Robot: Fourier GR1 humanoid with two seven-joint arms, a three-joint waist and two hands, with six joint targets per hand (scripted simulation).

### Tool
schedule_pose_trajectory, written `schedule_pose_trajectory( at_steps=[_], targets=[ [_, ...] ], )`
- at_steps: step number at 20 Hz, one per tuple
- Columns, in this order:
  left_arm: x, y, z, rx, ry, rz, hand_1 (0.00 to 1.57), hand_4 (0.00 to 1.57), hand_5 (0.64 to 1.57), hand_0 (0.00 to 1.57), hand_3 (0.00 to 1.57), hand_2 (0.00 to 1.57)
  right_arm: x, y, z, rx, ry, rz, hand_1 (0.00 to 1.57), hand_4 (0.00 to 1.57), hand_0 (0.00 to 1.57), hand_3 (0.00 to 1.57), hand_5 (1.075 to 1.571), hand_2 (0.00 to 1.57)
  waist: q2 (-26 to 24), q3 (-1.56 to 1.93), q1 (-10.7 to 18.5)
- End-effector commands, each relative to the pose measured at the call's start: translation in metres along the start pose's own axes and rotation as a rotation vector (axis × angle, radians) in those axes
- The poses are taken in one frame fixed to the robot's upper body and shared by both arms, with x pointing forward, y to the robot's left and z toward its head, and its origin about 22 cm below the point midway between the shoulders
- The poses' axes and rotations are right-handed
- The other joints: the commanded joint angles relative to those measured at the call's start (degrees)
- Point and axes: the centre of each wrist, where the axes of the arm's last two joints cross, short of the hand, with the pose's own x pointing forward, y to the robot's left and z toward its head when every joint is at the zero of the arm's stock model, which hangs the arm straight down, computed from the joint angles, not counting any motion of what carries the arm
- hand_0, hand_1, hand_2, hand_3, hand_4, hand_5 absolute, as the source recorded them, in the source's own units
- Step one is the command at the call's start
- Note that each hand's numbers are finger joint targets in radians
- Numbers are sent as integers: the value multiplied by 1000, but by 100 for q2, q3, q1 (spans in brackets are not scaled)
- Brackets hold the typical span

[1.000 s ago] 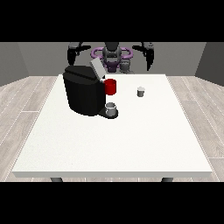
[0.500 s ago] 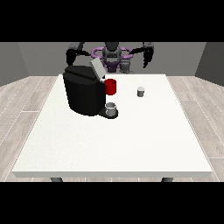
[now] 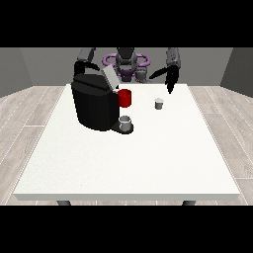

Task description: Insert the coffee pod into the coffee machine and close the lid

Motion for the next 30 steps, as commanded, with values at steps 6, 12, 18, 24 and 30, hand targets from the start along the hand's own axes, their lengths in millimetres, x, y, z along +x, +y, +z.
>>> schedule_pose_trajectory(
  at_steps=[6,12,18,24,30],
  targets=[
    [-1,42,-38,55,49,-282,0,0,1571,0,0,0,20,17,-35,45,-64,37,0,482,0,0,1571,0,896,-2,-352],
    [-15,37,-57,10,135,-302,0,0,1571,0,0,0,14,16,-39,38,-57,48,0,511,0,0,1571,0,960,-1,-454],
    [-29,61,-62,-36,198,-372,0,0,1571,0,0,0,9,18,-41,24,-70,80,0,354,0,0,1571,0,1138,-2,-460],
    [-30,41,-71,-113,220,-433,0,0,1571,0,0,0,-5,14,-50,-15,-36,39,0,374,0,0,1571,0,969,0,-301],
    [-50,50,-66,-100,259,-356,0,0,1571,0,0,102,22,17,-59,30,-50,41,0,401,0,0,1571,0,1037,-7,-597]
  ],
)
